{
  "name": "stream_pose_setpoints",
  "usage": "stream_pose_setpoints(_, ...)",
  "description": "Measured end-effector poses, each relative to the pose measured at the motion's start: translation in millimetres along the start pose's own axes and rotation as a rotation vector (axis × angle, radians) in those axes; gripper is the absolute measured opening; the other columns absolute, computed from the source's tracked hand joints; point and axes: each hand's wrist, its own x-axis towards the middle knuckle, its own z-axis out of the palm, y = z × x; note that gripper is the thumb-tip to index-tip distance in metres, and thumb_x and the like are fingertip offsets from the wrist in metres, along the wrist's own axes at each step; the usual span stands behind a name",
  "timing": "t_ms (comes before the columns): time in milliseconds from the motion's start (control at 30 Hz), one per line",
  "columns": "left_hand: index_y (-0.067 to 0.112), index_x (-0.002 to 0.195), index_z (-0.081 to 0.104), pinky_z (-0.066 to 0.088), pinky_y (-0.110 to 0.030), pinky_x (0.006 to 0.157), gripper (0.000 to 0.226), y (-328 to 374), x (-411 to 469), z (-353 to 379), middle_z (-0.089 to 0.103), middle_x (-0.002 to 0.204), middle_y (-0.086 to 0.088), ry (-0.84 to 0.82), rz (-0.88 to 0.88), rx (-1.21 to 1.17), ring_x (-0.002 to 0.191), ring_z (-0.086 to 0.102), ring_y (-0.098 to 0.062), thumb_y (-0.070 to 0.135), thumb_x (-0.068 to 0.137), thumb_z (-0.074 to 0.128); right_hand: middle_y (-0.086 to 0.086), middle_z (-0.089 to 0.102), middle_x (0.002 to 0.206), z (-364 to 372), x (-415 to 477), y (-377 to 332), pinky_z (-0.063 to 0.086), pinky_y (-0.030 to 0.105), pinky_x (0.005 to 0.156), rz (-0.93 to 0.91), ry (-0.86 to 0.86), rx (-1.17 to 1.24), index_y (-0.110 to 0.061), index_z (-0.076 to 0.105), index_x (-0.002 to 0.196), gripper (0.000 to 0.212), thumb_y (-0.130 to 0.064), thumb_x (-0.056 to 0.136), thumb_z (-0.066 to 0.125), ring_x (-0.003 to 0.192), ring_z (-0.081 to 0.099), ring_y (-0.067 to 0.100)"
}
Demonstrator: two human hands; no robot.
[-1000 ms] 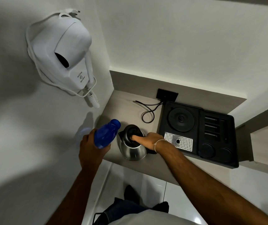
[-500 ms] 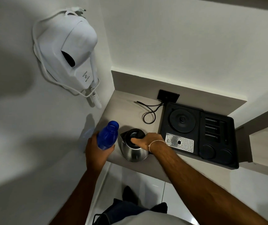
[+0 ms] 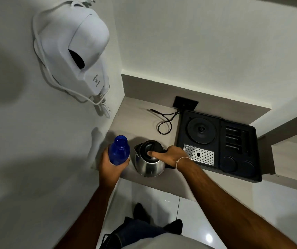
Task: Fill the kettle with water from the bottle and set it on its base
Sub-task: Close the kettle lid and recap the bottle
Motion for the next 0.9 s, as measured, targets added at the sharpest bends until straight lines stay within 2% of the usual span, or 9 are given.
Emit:
stream_pose_setpoints(100,0.075,0.122,0.047,0.049,-0.020,0.094,0.096,4.4,1.9,-3.1,0.057,0.120,0.051,-0.022,0.003,-0.015,0.113,0.055,0.025,0.019,0.067,0.101,0.005,0.077,0.102,1.8,1.7,5.2,0.055,0.034,0.071,-0.005,0.010,0.034,-0.020,0.076,0.102,0.105,-0.106,0.044,0.056,0.090,0.070,0.023)
stream_pose_setpoints(167,0.074,0.122,0.049,0.049,-0.017,0.092,0.094,3.9,3.3,-4.4,0.056,0.117,0.054,-0.046,-0.009,-0.026,0.111,0.054,0.028,0.018,0.066,0.101,0.004,0.076,0.097,2.5,1.0,6.8,0.052,0.032,0.065,-0.015,0.035,0.039,-0.024,0.072,0.092,0.096,-0.106,0.045,0.056,0.083,0.068,0.019)
stream_pose_setpoints(300,0.048,0.134,0.052,0.050,-0.016,0.091,0.090,-3.5,7.2,-3.7,0.061,0.119,0.046,-0.067,-0.039,-0.060,0.113,0.058,0.022,0.019,0.064,0.102,0.002,0.077,0.091,5.9,-0.1,6.4,0.054,0.033,0.067,-0.020,0.068,0.058,-0.024,0.073,0.088,0.093,-0.106,0.047,0.056,0.083,0.070,0.019)
stream_pose_setpoints(400,0.036,0.142,0.054,0.056,-0.020,0.092,0.093,-3.9,12.3,-2.2,0.065,0.131,0.018,-0.073,-0.077,-0.129,0.120,0.063,-0.004,0.014,0.065,0.101,-0.001,0.075,0.084,5.5,-1.9,6.7,0.050,0.030,0.061,-0.039,0.072,0.063,-0.024,0.071,0.082,0.088,-0.105,0.049,0.057,0.079,0.069,0.016)
stream_pose_setpoints(533,0.045,0.132,0.054,0.052,-0.001,0.073,0.092,-3.1,18.9,-4.1,0.063,0.126,0.020,-0.096,-0.092,-0.171,0.108,0.063,0.003,0.002,0.064,0.099,-0.001,0.076,0.080,4.2,-3.6,9.5,0.057,0.033,0.069,-0.058,0.075,0.083,-0.023,0.073,0.082,0.097,-0.110,0.044,0.054,0.080,0.071,0.017)
stream_pose_setpoints(600,0.038,0.139,0.053,0.053,-0.003,0.075,0.093,-1.5,20.2,-6.0,0.063,0.129,0.016,-0.118,-0.102,-0.168,0.113,0.062,-0.001,0.004,0.065,0.099,-0.001,0.076,0.079,3.3,-3.7,12.7,0.056,0.033,0.070,-0.069,0.082,0.109,-0.022,0.075,0.082,0.105,-0.113,0.037,0.050,0.080,0.072,0.017)
stream_pose_setpoints(800,0.045,0.135,0.045,0.048,0.003,0.075,0.097,0.2,22.6,-9.8,0.054,0.123,0.034,-0.173,-0.133,-0.133,0.108,0.058,0.009,0.003,0.066,0.098,-0.002,0.077,0.073,3.4,-1.9,19.0,0.050,0.029,0.061,-0.093,0.097,0.174,-0.019,0.076,0.078,0.104,-0.112,0.037,0.054,0.075,0.073,0.016)
stream_pose_setpoints(867,0.042,0.138,0.045,0.052,-0.002,0.083,0.099,-0.8,24.0,-14.9,0.058,0.129,0.023,-0.218,-0.105,-0.062,0.114,0.060,0.002,0.000,0.066,0.098,-0.003,0.077,0.072,4.3,-1.5,19.8,0.048,0.028,0.060,-0.102,0.103,0.188,-0.019,0.076,0.077,0.103,-0.112,0.037,0.054,0.074,0.072,0.015)
stream_pose_setpoints(900,0.033,0.144,0.046,0.057,-0.013,0.092,0.099,-3.4,24.7,-20.0,0.059,0.137,0.012,-0.242,-0.085,-0.003,0.123,0.059,-0.007,0.000,0.065,0.098,-0.003,0.076,0.071,5.3,-1.4,20.4,0.048,0.028,0.059,-0.110,0.102,0.194,-0.020,0.075,0.077,0.103,-0.112,0.038,0.054,0.074,0.072,0.015)
